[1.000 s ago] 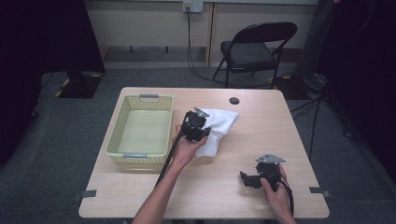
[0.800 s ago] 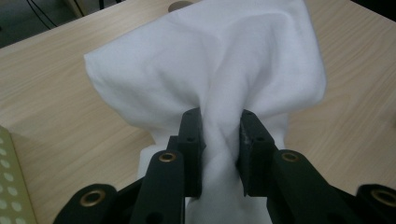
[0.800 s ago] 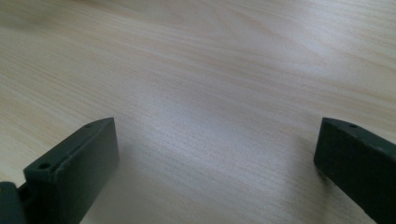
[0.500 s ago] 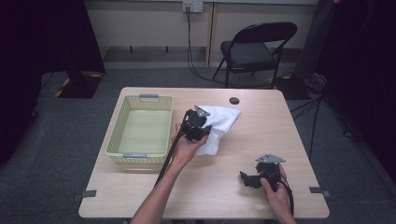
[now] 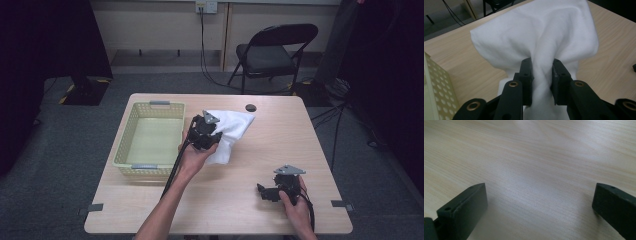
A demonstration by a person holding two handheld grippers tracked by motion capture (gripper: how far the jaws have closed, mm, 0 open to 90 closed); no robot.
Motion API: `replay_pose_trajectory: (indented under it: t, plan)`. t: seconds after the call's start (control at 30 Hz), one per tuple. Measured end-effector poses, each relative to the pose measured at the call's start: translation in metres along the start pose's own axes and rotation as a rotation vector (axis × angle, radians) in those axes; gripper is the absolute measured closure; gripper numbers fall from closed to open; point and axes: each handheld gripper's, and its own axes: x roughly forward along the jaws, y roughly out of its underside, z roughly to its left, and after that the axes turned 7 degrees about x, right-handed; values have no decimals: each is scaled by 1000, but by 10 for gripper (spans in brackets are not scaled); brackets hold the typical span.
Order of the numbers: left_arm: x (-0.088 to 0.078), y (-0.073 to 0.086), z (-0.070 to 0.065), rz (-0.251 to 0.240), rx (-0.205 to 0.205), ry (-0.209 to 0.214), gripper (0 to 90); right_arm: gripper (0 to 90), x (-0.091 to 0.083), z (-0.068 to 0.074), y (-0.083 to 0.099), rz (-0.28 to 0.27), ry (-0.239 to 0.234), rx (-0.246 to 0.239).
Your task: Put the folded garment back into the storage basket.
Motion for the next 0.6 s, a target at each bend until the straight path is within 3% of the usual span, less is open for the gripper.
replay_pose_trajectory:
  t: [0.6]
  plan:
    - [-23, 6, 19, -7, -25, -50, 738, 0, 0, 0, 0, 0, 0, 4]
